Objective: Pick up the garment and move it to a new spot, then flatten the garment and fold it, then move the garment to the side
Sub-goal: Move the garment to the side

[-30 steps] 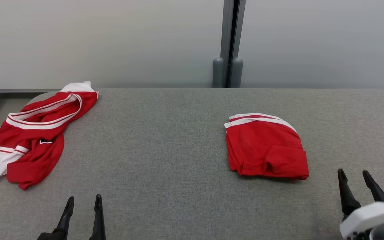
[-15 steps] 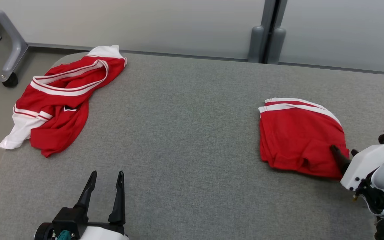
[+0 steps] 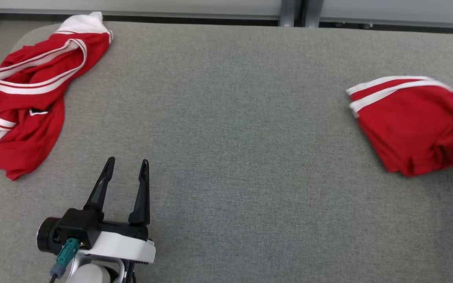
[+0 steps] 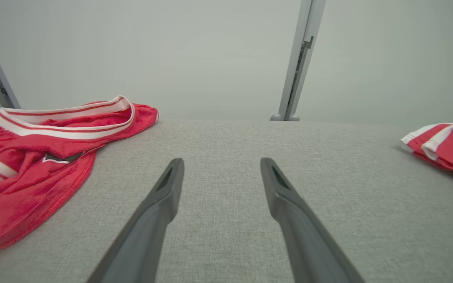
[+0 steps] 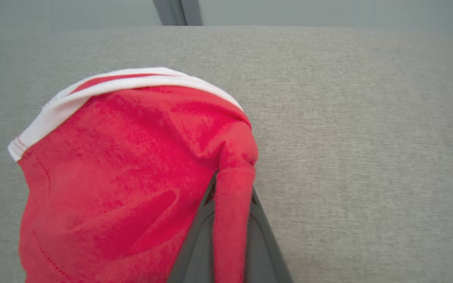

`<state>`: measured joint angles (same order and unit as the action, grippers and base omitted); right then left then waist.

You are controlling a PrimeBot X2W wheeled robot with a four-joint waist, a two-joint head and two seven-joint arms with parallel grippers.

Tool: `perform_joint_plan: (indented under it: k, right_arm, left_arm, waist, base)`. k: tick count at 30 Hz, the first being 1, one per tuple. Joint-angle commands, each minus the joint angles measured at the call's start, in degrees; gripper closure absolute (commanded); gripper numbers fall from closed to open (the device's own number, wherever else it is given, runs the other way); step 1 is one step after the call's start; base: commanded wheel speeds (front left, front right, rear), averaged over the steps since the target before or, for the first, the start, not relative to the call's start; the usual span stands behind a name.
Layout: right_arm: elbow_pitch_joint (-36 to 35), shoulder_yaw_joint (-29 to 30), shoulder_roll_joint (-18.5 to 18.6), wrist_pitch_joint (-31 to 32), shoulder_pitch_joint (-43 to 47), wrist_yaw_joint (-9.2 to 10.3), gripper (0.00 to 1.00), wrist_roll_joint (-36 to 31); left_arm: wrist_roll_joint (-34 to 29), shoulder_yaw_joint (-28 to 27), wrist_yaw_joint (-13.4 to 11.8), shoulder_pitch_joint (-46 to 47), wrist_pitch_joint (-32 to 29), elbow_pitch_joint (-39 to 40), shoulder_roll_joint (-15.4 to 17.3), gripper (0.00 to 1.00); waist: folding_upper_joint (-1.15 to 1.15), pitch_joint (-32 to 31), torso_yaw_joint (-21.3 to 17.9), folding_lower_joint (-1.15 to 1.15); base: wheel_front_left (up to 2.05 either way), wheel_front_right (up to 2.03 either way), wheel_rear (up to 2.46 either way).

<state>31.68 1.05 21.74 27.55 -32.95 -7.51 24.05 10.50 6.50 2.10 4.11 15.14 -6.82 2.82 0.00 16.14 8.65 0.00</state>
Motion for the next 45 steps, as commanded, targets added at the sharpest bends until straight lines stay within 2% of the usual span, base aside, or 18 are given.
perform_joint_plan:
  k: [1,3,4,7,14,16,17,22,26,31,36,41,45]
  right_arm:
    - [-0.70,0.19,3.50,0.86,-0.95,0.03,1.00,-1.60]
    - [-1.20,0.38,8.14,1.99,-1.65,0.03,1.00,-3.89]
    - [-1.20,0.38,8.14,1.99,-1.65,0.03,1.00,-3.89]
    - [-1.40,0.37,14.38,2.75,-2.24,0.03,1.00,-7.93]
    - [0.16,0.98,20.35,2.70,-3.23,0.03,1.00,-11.76]
    - [0.70,1.59,21.09,1.42,-3.35,0.03,0.64,-13.98]
    - [1.69,2.89,20.38,0.07,-3.50,0.03,0.00,-15.65]
    - [-0.45,5.44,17.30,-6.73,-1.85,0.03,0.00,-18.59]
    - [-6.99,9.23,12.75,-15.07,1.99,0.03,0.00,-19.08]
    - [-18.53,13.53,4.11,-23.79,13.23,0.03,0.00,-19.65]
    - [-27.71,12.50,-6.14,-32.39,27.18,0.03,0.00,-20.76]
    - [-27.29,9.14,-13.49,-40.73,37.40,0.03,0.00,-24.11]
    - [-24.57,8.39,-16.83,-42.74,41.67,0.03,0.00,-24.90]
  left_arm:
    - [-0.88,-0.14,0.56,2.02,-0.01,0.24,0.20,0.00]
    - [-1.57,-0.25,1.05,3.22,-0.01,0.18,0.22,0.00]
    - [-1.57,-0.25,1.05,3.22,-0.01,0.18,0.22,0.00]
    - [-2.19,-0.55,1.63,5.02,-0.01,0.23,0.20,0.00]
    - [-2.93,-1.22,2.38,6.26,-0.01,-0.19,0.20,0.00]
    - [-2.54,-1.41,2.08,6.12,-0.01,-0.12,0.23,0.00]
    - [-2.14,-1.52,1.73,5.71,-0.01,-0.20,0.20,0.00]
    - [-1.08,-2.25,0.79,3.15,-0.01,-0.65,0.21,0.00]
    - [-0.02,-3.23,-0.21,-0.14,-0.01,-0.93,0.21,0.00]
    - [0.88,-4.77,-1.23,-5.20,-0.02,-1.00,0.22,0.00]
    - [1.17,-6.73,-1.88,-9.47,-0.01,-0.70,0.18,0.00]
    - [0.46,-7.79,-1.08,-11.87,-0.01,-1.24,0.20,0.00]
    - [-0.75,-7.47,0.16,-12.31,-0.01,-2.28,0.19,0.00]
  waist:
    - [0.00,4.22,-3.22,0.00]
    - [0.00,5.71,-3.95,0.00]
    - [0.00,5.71,-3.95,0.00]
    - [0.00,7.57,-4.52,0.00]
    - [0.00,9.12,-4.64,0.00]
    - [0.00,8.95,-4.62,0.00]
    - [0.00,8.34,-4.76,0.00]
    - [0.00,3.95,-5.56,0.00]
    - [0.00,-1.36,-6.04,0.00]
    - [0.00,-8.86,-5.85,0.00]
    - [0.00,-14.22,-5.57,0.00]
    - [0.00,-17.07,-5.46,0.00]
    - [0.00,-18.02,-5.04,0.00]
  base:
    - [0.00,0.00,0.00]
    - [0.00,0.00,0.00]
    - [0.00,0.00,0.00]
    - [0.00,0.00,0.00]
    - [0.00,0.00,0.00]
    - [0.00,0.00,0.00]
    - [0.00,0.00,0.00]
    - [0.00,0.00,0.00]
    - [0.00,0.00,0.00]
    - [0.00,0.00,0.00]
    - [0.00,0.00,0.00]
    - [0.00,0.00,0.00]
    - [0.00,0.00,0.00]
